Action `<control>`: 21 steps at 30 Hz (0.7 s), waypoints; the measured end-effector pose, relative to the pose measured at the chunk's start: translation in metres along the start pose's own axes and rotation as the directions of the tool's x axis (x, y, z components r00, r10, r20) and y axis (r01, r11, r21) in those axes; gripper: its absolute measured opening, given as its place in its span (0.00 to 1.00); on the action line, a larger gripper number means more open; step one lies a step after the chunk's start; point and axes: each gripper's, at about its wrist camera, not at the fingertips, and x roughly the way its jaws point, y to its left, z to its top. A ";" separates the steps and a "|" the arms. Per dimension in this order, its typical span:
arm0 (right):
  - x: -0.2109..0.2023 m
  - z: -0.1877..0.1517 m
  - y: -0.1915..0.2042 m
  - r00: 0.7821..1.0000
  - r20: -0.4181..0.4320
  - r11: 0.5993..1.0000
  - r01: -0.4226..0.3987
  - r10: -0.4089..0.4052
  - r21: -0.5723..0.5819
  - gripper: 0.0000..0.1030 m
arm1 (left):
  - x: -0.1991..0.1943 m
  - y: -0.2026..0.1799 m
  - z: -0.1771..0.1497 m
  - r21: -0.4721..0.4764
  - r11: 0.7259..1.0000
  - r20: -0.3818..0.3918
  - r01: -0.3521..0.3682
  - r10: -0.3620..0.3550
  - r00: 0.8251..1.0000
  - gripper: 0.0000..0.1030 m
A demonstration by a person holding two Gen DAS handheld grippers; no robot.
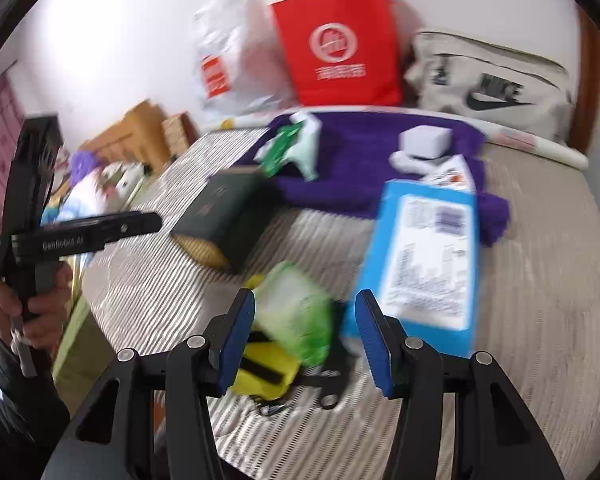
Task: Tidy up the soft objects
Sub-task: 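Move the left tool to the yellow pouch while the right tool approaches the light-green wipes pack, then grasp the yellow pouch with the left tool while the right tool grasps the wipes pack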
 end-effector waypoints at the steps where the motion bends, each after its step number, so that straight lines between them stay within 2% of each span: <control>1: 0.003 -0.002 0.005 1.000 -0.006 1.000 0.001 -0.001 -0.014 0.51 | 0.000 0.002 -0.003 -0.005 1.000 -0.003 0.002 -0.002 1.000 0.59; 5: 0.020 -0.010 0.024 0.999 -0.042 0.998 -0.036 0.033 -0.055 0.51 | 0.004 0.011 -0.018 -0.025 1.000 -0.019 0.018 -0.018 1.000 0.59; 7: 0.028 -0.012 0.029 0.998 -0.057 0.998 -0.021 0.017 -0.066 0.51 | 0.008 0.016 -0.022 -0.031 0.999 -0.024 0.018 -0.019 1.000 0.59; 14: 0.062 -0.017 0.038 0.987 -0.103 0.986 0.112 -0.125 -0.122 0.51 | 0.017 0.035 -0.031 -0.069 0.998 -0.040 0.013 -0.016 0.999 0.59; 17: 0.069 -0.018 0.041 0.981 -0.088 0.975 0.160 -0.175 -0.156 0.57 | 0.021 0.040 -0.036 -0.078 0.997 -0.050 0.015 -0.019 0.999 0.59; 21: 0.079 -0.017 0.042 0.966 -0.083 0.955 0.226 -0.245 -0.195 0.57 | 0.025 0.044 -0.042 -0.082 0.996 -0.067 0.018 -0.023 0.997 0.59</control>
